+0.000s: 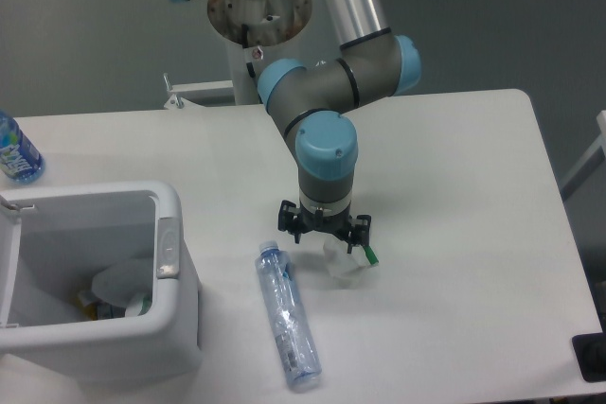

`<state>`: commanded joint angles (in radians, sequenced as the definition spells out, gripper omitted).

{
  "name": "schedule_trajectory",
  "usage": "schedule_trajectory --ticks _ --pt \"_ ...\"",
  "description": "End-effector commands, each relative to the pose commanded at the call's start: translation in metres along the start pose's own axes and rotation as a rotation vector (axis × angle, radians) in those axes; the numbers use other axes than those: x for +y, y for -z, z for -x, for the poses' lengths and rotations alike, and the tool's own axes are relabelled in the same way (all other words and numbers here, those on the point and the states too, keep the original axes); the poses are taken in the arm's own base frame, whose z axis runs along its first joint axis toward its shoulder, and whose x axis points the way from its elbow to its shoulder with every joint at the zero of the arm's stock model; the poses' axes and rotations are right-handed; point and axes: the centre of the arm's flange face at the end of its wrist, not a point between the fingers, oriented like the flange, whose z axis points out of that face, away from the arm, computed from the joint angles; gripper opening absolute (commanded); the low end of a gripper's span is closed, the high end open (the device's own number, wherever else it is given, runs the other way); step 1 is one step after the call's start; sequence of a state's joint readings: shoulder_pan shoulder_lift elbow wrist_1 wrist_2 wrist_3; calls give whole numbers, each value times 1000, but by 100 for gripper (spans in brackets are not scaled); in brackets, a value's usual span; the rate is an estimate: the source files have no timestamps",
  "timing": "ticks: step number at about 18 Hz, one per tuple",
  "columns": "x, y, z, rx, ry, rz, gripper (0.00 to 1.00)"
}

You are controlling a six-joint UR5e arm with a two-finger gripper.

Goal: Place the trash in the trash can
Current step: 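Close the gripper on the white wrapper and lift it, then carry the wrapper over the white bin and open the gripper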

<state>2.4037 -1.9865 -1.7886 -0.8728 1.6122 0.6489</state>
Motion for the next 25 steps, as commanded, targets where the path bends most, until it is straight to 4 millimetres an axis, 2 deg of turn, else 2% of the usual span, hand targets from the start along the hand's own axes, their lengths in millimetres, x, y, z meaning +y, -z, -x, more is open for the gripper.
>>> schedule_trajectory --ticks 2,6,9,11,13,15,17,19,21,23,25 --pt "0 0 0 1 1 3 11" --pt "-3 7 3 -8 10 -8 5" --pt "-6 25 8 -26 14 -36 4" --pt "-9 56 20 -55 36 -88 4" --pt "-5 95 42 -82 115 -158 4" --pt "-10 133 57 -39 215 -277 4" --pt "-4 184 78 25 313 -427 4" --pt "-5 218 88 100 372 -537 4" --pt "-9 241 91 132 424 -593 4" --pt "-13 262 86 139 447 -627 4" --pt "-16 287 63 153 415 -668 4"
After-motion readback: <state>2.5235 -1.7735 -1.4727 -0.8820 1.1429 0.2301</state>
